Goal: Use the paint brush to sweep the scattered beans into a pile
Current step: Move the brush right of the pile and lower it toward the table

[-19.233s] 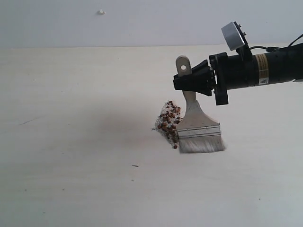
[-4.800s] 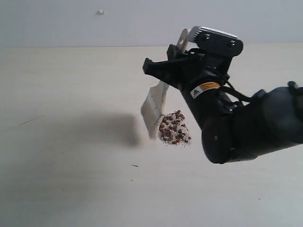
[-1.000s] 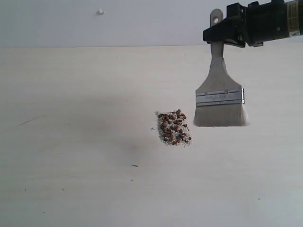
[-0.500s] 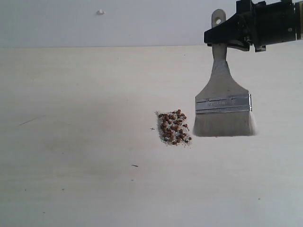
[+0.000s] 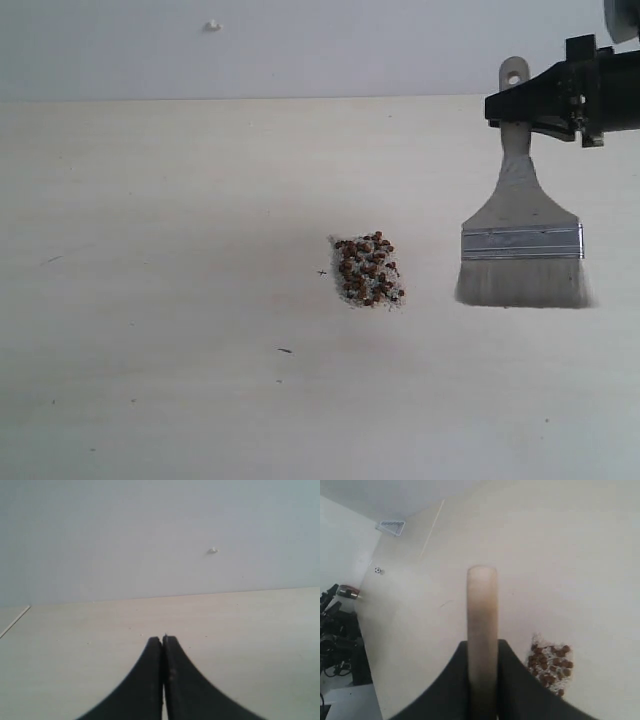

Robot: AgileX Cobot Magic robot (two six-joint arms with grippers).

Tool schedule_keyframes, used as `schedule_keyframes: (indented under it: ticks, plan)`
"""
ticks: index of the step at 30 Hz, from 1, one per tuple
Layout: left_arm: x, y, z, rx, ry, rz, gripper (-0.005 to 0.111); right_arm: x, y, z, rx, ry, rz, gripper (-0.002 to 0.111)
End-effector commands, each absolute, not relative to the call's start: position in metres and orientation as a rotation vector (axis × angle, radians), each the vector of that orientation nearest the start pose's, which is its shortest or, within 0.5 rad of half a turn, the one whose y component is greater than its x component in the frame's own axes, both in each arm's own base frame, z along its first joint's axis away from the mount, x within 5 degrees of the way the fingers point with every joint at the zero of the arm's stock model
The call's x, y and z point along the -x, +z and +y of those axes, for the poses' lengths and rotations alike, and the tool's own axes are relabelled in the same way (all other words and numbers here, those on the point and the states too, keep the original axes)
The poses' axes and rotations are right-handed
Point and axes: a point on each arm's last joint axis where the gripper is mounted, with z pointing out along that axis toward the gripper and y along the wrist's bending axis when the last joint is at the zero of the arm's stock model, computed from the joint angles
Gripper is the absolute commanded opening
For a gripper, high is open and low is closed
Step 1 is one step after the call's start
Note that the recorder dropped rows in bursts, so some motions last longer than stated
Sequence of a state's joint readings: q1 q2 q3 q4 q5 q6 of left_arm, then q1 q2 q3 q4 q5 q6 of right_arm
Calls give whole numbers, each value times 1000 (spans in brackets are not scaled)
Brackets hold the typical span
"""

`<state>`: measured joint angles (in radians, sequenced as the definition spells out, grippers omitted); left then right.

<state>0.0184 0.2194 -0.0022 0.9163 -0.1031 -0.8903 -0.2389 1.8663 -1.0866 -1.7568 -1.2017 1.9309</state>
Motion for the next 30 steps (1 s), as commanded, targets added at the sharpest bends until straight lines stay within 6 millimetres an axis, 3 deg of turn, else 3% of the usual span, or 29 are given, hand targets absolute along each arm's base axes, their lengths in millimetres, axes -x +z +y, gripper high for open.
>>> schedule_keyframes:
  ticks: [1,11,22,30]
  plan:
    - [-75,205,-6,-63,-35,1634,0,-348,206,-13,182,1315,2180,0]
    - [-75,205,-6,-63,-35,1634,0,-350,170,13,239,1403,2246,0]
    - [-75,205,-6,-63,-35,1634,0,-357,136,12,157,1371,2331,0]
    - [-75,205,-6,-63,-35,1634,0,-359,132,9,129,1305,2355,0]
